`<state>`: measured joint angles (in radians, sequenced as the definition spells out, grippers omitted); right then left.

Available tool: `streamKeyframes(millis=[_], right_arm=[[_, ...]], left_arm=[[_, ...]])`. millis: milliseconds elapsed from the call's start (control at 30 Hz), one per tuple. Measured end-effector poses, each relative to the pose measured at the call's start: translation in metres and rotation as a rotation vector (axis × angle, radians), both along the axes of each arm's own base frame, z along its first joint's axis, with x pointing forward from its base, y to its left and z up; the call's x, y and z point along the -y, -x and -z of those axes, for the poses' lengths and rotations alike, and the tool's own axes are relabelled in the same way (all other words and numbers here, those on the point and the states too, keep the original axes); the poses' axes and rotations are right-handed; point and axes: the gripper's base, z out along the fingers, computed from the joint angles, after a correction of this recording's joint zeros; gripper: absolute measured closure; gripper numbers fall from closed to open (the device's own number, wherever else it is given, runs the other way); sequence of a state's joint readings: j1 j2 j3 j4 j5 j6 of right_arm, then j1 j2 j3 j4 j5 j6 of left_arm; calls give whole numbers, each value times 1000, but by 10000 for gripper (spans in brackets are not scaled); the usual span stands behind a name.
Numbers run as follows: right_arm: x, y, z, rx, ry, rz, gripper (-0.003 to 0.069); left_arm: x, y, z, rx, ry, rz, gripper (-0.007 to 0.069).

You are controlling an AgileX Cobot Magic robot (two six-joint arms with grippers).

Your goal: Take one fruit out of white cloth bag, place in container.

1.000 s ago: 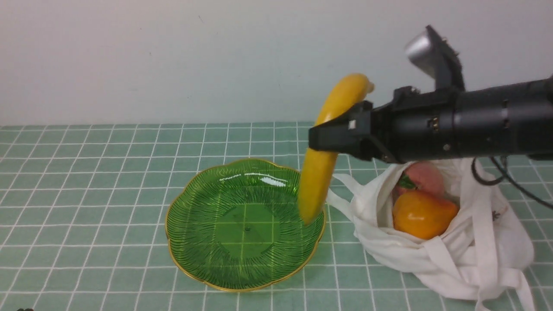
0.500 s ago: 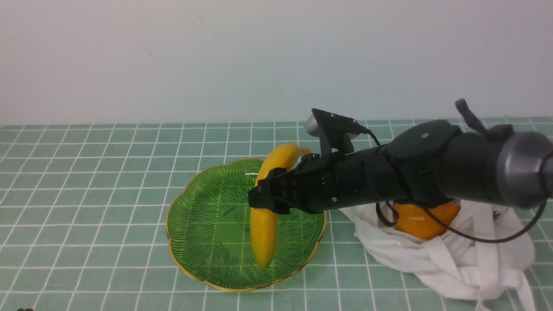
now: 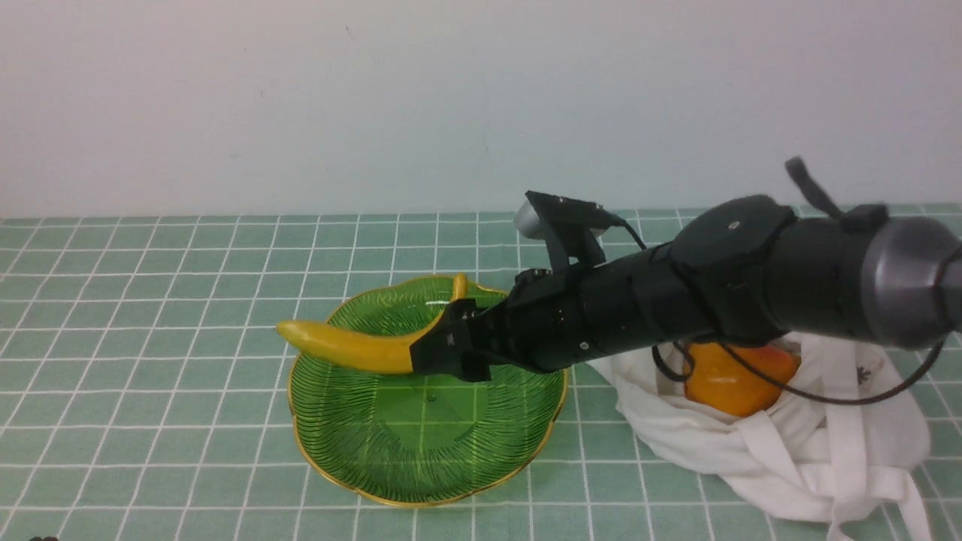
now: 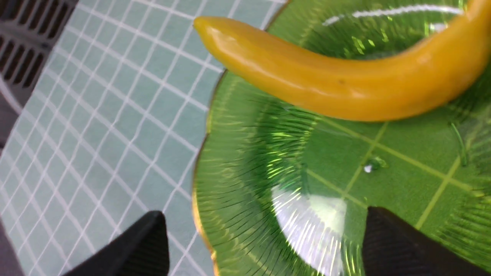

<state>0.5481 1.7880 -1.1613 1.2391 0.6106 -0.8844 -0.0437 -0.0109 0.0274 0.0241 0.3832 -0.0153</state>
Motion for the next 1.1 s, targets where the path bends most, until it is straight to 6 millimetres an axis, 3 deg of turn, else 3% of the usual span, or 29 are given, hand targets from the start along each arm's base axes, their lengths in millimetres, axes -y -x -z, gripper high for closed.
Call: streamKeyframes(millis=[67, 167, 200, 233, 267, 333, 400, 533, 567, 633, 667, 800, 900, 1100], right_arm=[[12, 1, -18, 33, 0, 1, 130], [48, 6, -62, 106, 0, 49, 343], [49, 8, -65, 117, 3, 43, 343], [74, 15, -91, 179, 18, 79, 498], [87, 22, -106, 223, 32, 94, 565], [99, 30, -120, 270, 46, 112, 602], [131, 56, -157, 402, 84, 170, 658], [163, 101, -196, 560, 132, 238, 671], [175, 127, -212, 634, 156, 264, 671], [181, 145, -219, 678, 165, 283, 671], [189, 180, -231, 766, 166, 319, 671], [197, 236, -234, 909, 136, 375, 671], [204, 273, -224, 1010, 55, 465, 671], [215, 297, -195, 1129, -76, 620, 671]], left_arm=[[0, 0, 0, 0, 0, 0, 632], [0, 0, 0, 0, 0, 0, 632], [0, 0, 0, 0, 0, 0, 632], [0, 0, 0, 0, 0, 0, 632], [0, 0, 0, 0, 0, 0, 632], [0, 0, 0, 0, 0, 0, 632], [0, 0, 0, 0, 0, 0, 632], [0, 0, 0, 0, 0, 0, 632], [0, 0, 0, 0, 0, 0, 632], [0, 0, 0, 0, 0, 0, 632], [0, 0, 0, 0, 0, 0, 632], [0, 0, 0, 0, 0, 0, 632], [0, 0, 0, 0, 0, 0, 632], [0, 0, 0, 0, 0, 0, 632]])
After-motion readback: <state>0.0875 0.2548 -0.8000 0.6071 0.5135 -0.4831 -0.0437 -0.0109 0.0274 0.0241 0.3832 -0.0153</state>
